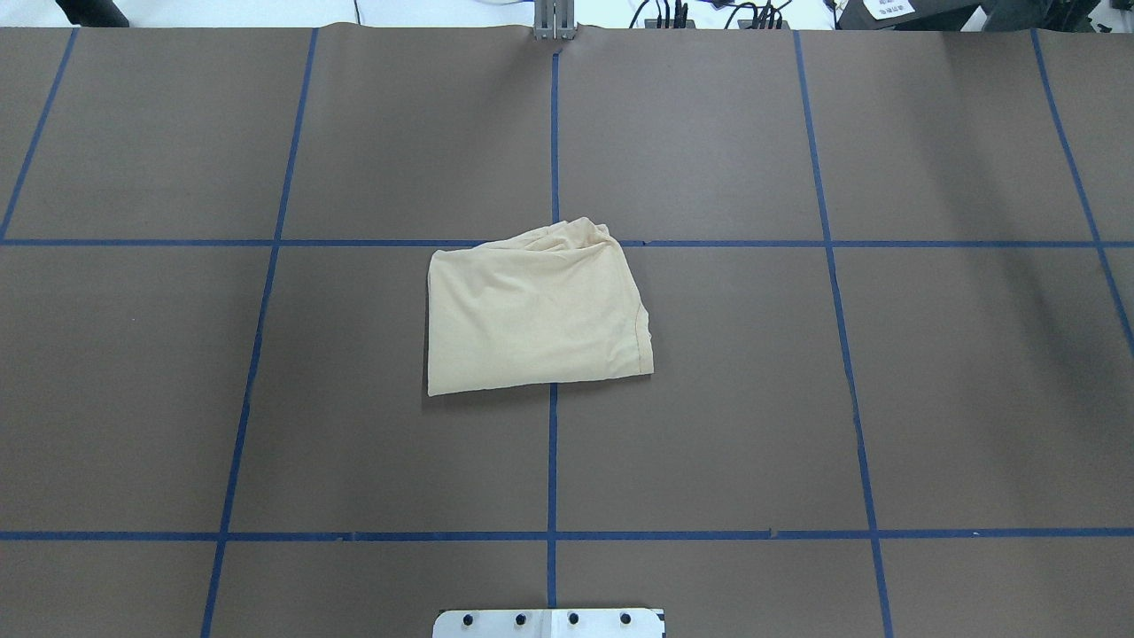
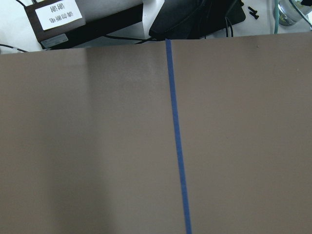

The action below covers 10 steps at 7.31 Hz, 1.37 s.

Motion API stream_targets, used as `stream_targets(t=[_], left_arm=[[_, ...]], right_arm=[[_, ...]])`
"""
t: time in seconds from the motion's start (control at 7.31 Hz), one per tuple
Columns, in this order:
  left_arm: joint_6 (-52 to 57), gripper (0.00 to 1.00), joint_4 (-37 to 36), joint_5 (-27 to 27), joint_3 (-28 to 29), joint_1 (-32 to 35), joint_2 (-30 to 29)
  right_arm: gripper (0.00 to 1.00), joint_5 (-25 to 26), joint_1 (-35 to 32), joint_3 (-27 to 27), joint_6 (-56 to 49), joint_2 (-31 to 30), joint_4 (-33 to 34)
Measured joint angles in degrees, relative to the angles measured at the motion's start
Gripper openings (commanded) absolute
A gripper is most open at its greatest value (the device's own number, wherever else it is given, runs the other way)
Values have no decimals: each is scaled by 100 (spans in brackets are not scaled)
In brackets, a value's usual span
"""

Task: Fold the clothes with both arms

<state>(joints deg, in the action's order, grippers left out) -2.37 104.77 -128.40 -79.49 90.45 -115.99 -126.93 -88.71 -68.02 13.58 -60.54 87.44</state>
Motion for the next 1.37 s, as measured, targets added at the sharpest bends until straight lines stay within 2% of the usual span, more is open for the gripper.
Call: stream_targets(t=[0.27, 0.55, 0.96, 1.37], left_arm=[[310, 100, -624, -64, -534, 172, 218], [287, 100, -645, -225, -900, 159, 598], [270, 100, -409, -422, -1232, 111, 1049], [186, 100, -338, -285, -1544, -199, 1226]], right_arm=[[100, -423, -284, -29, -736, -125, 396], [100, -557, -50, -266, -963, -289, 520], [100, -885, 372, -970, -1177, -838, 503], [100, -1147, 512, -1916, -1194, -1668, 480]])
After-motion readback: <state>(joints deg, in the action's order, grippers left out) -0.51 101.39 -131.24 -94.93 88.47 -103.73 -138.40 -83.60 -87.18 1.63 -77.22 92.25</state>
